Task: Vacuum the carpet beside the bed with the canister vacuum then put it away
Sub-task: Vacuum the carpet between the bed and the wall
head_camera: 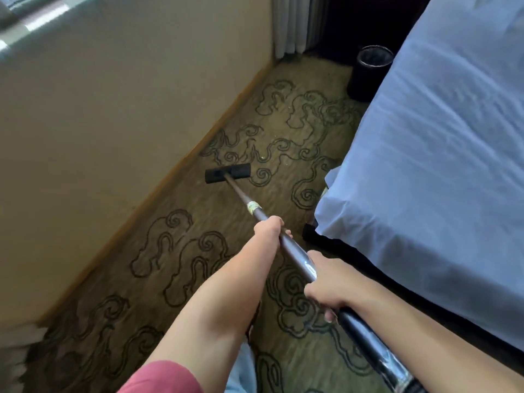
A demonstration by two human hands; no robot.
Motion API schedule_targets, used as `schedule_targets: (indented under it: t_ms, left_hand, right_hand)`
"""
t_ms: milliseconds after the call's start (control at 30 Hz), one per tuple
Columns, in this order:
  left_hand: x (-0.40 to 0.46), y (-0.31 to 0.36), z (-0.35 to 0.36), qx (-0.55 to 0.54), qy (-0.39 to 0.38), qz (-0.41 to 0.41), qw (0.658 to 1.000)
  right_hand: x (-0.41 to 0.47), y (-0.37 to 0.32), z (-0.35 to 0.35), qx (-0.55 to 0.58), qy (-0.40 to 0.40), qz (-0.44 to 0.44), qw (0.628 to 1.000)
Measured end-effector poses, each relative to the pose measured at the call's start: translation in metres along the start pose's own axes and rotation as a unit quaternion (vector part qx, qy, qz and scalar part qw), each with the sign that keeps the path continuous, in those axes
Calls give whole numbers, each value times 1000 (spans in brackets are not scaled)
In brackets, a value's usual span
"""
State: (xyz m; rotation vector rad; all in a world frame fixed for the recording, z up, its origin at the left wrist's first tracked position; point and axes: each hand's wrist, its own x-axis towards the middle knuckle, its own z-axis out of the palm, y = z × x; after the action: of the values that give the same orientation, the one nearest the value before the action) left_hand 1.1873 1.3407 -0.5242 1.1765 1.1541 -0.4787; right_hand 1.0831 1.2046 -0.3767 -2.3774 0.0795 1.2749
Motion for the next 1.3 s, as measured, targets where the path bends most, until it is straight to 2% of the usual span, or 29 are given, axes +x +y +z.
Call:
schedule_targets:
  t_ms: [167, 200, 267, 300, 367, 400, 500, 600, 700, 867, 1133, 1300]
  left_hand:
    - [43, 49, 8, 30, 13, 20, 999]
    - [76, 84, 1, 52, 8, 12, 999]
    - [89, 97, -2, 61, 14, 12, 998]
    - [119, 131, -10, 74, 11, 5, 997]
    - [128, 152, -12, 82, 16, 22, 996]
    - [156, 173, -13, 94, 10, 6, 996]
    - [176, 185, -15, 110, 0, -13, 994]
    - [189, 181, -22, 121, 1, -41, 992]
    - [198, 166, -23, 127, -3, -57, 990]
    - [189, 147, -20, 156, -15, -63, 986]
    - [135, 97, -38, 176, -4, -82, 981]
    - [91, 38, -51, 149, -10, -84, 985]
  right_hand:
    - [40, -35, -16, 55, 4, 3, 998]
    - [82, -63, -26, 71, 3, 10, 997]
    - [86, -78, -35, 76, -5, 15, 997]
    - [123, -107, -44, 94, -8, 21, 995]
    - [133, -123, -55, 79, -2, 10, 997]
    - [166, -139, -60, 84, -5, 21, 996]
    - [190, -154, -66, 91, -21, 36, 995]
    - [198, -163, -64, 75, -35, 46, 996]
    - [199, -163, -57, 5, -29, 54, 998]
    - [186, -151, -51, -10, -38, 67, 997]
    - [126, -127, -23, 19, -47, 61, 997]
    - [74, -94, 15, -38, -48, 58, 996]
